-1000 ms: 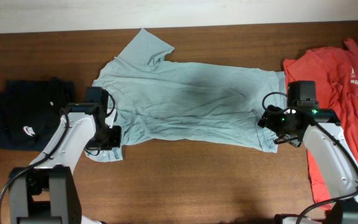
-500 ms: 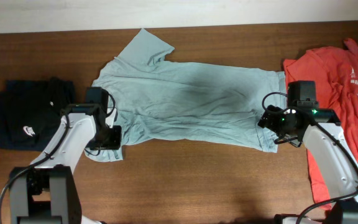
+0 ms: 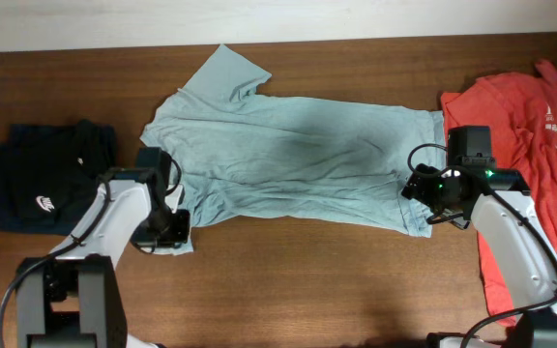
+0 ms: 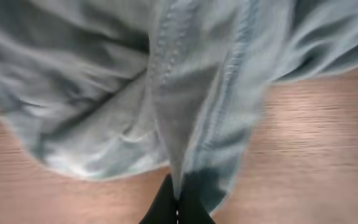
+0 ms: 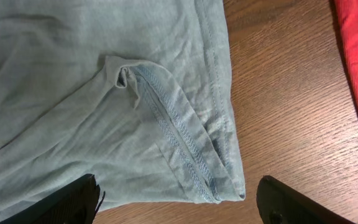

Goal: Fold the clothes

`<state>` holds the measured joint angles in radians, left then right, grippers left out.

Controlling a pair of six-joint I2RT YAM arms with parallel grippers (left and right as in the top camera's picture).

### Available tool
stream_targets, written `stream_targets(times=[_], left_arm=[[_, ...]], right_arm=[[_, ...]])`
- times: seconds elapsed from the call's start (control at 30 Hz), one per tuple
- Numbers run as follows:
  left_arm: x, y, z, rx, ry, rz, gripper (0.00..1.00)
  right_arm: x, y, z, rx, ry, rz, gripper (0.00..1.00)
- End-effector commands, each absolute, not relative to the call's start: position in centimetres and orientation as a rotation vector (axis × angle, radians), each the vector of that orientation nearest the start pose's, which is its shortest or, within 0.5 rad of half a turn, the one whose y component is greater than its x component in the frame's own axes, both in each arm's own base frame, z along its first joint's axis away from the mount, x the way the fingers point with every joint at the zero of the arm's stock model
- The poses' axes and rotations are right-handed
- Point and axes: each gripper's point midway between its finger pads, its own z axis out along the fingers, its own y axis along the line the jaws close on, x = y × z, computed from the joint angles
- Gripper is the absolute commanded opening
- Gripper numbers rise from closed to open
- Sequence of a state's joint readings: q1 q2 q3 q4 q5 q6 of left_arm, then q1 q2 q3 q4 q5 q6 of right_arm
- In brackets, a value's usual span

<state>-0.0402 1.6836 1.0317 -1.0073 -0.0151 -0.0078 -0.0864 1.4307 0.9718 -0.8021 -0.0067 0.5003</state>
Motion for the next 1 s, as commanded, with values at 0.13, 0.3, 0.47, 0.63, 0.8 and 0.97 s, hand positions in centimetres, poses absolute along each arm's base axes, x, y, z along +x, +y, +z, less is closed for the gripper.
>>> stream_targets(times=[0.13, 0.3, 0.47, 0.63, 0.8, 0.97], left_arm=[[33.4, 2.2, 11.3, 0.092, 3.001, 0.318, 0.01], [37.6, 2.5, 13.2, 0.164, 2.828, 0.355, 0.00], [40.0, 2.4, 13.9, 0.237, 2.730, 0.368, 0.00], [40.9, 2.4, 13.0, 0.235, 2.724, 0.368, 0.06], [41.1, 3.5, 11.2, 0.230, 2.762, 0.471, 0.53], [39.9, 5.5, 10.7, 0.024, 2.809, 0.495, 0.54]], right_arm=[[30.5, -3.0, 8.9, 0.830, 2.707, 0.073, 0.86], [30.5, -3.0, 8.9, 0.830, 2.706, 0.073, 0.86], [30.5, -3.0, 8.9, 0.830, 2.705, 0.073, 0.86], [30.5, -3.0, 8.9, 0.829, 2.706, 0.073, 0.86], [30.5, -3.0, 8.9, 0.830, 2.706, 0.073, 0.86], [30.3, -3.0, 8.9, 0.832, 2.714, 0.071, 0.87]])
